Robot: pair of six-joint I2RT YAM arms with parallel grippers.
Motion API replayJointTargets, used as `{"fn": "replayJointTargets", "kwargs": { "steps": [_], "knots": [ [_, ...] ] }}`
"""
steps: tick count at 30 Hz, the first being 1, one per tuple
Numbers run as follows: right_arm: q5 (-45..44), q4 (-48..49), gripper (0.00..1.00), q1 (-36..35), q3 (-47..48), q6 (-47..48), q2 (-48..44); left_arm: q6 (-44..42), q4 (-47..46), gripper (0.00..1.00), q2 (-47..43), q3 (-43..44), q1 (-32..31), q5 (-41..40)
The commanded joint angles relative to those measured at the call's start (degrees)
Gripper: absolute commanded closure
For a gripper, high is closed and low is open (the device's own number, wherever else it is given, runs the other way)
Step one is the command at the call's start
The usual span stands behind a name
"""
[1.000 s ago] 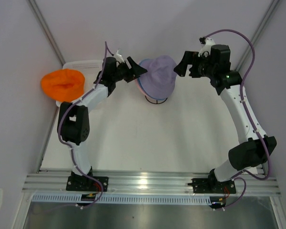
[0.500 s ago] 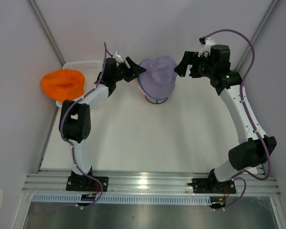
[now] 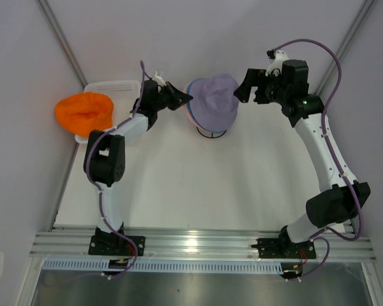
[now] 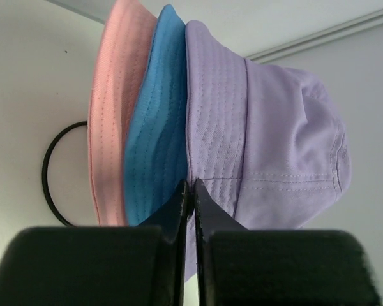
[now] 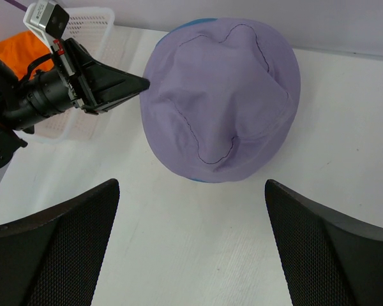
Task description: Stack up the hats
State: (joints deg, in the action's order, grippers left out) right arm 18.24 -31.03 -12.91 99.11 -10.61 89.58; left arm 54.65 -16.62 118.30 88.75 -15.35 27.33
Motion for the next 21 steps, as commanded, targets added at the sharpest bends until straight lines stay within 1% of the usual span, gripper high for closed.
{"fn": "replayJointTargets", "kwargs": {
  "steps": [1,8,13,14,21],
  "knots": [
    [-0.93,1.76,0.01,-0.1,0.21,0.77,-0.55,1.94,-2.19,0.99,-0.7,1.25,0.06,-1.66],
    [-0.4,2.29,0.0,-0.1,-0.67,0.06,-0.63,5.11,1.32,0.99,-0.53,-1.65,0.06,-5.88],
    [-0.93,2.37,0.0,-0.1,-1.29,0.15,-1.16,6.25,6.59,0.99,1.22,0.45,-0.03,-7.47],
    [-0.84,2.72,0.0,-0.1,-1.38,0.07,-1.25,6.25,9.21,0.99,1.67,1.07,-0.03,-7.73],
    [-0.4,2.99,0.0,-0.01,-1.81,-0.29,-1.07,5.64,12.92,0.99,2.98,2.56,-0.03,-7.91]
  ]
}}
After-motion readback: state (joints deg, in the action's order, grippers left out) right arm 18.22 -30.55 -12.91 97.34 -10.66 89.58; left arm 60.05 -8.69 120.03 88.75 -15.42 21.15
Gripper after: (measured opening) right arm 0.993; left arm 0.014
